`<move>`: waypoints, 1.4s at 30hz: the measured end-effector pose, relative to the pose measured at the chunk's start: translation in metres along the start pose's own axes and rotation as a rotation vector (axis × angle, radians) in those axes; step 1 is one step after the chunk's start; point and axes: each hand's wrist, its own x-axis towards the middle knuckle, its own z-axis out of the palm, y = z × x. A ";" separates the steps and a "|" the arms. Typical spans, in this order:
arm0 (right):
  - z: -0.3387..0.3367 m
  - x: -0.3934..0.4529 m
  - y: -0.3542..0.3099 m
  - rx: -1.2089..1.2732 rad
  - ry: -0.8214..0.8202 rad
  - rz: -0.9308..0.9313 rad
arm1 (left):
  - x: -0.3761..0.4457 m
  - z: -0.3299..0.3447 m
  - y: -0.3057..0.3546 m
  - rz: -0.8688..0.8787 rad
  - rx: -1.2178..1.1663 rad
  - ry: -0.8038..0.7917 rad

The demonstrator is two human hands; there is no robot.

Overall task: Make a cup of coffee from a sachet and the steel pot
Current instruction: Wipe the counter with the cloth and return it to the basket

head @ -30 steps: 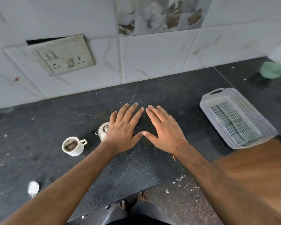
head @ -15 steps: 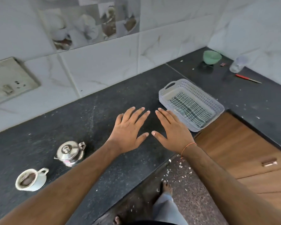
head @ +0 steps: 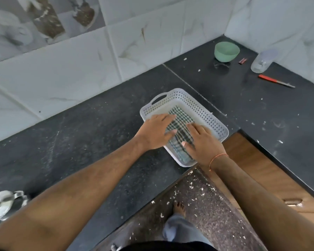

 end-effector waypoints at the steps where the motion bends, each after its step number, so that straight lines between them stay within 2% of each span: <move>1: 0.002 0.008 0.013 0.007 -0.041 0.021 | 0.019 0.008 0.001 -0.040 -0.035 -0.020; 5: 0.013 0.040 0.054 -0.016 -0.196 0.085 | 0.080 0.039 -0.002 -0.228 -0.168 -0.099; 8: 0.015 0.059 0.069 -0.055 -0.284 0.136 | 0.105 0.055 -0.006 -0.378 -0.164 -0.143; 12: 0.023 0.078 0.079 -0.083 -0.295 0.178 | 0.122 0.060 -0.006 -0.477 -0.023 -0.111; 15: 0.027 0.087 0.082 -0.053 -0.310 0.199 | 0.131 0.066 -0.008 -0.530 -0.032 -0.098; 17: 0.032 0.091 0.085 -0.006 -0.317 0.214 | 0.135 0.067 -0.011 -0.541 -0.115 -0.102; 22: 0.035 0.099 0.087 0.156 -0.282 0.208 | 0.130 0.052 -0.015 -0.385 -0.355 -0.124; 25: 0.020 0.098 0.083 0.340 -0.302 0.186 | 0.115 0.032 -0.015 -0.358 -0.377 -0.023; 31: -0.031 0.082 0.033 0.568 -0.219 0.071 | 0.039 -0.017 -0.021 -0.448 -0.490 0.268; 37: -0.055 0.054 -0.057 0.720 -0.074 -0.104 | -0.088 -0.054 -0.045 -0.496 -0.789 0.536; 42: -0.043 0.027 -0.154 0.736 -0.090 -0.229 | -0.219 -0.061 -0.059 -0.560 -0.966 0.707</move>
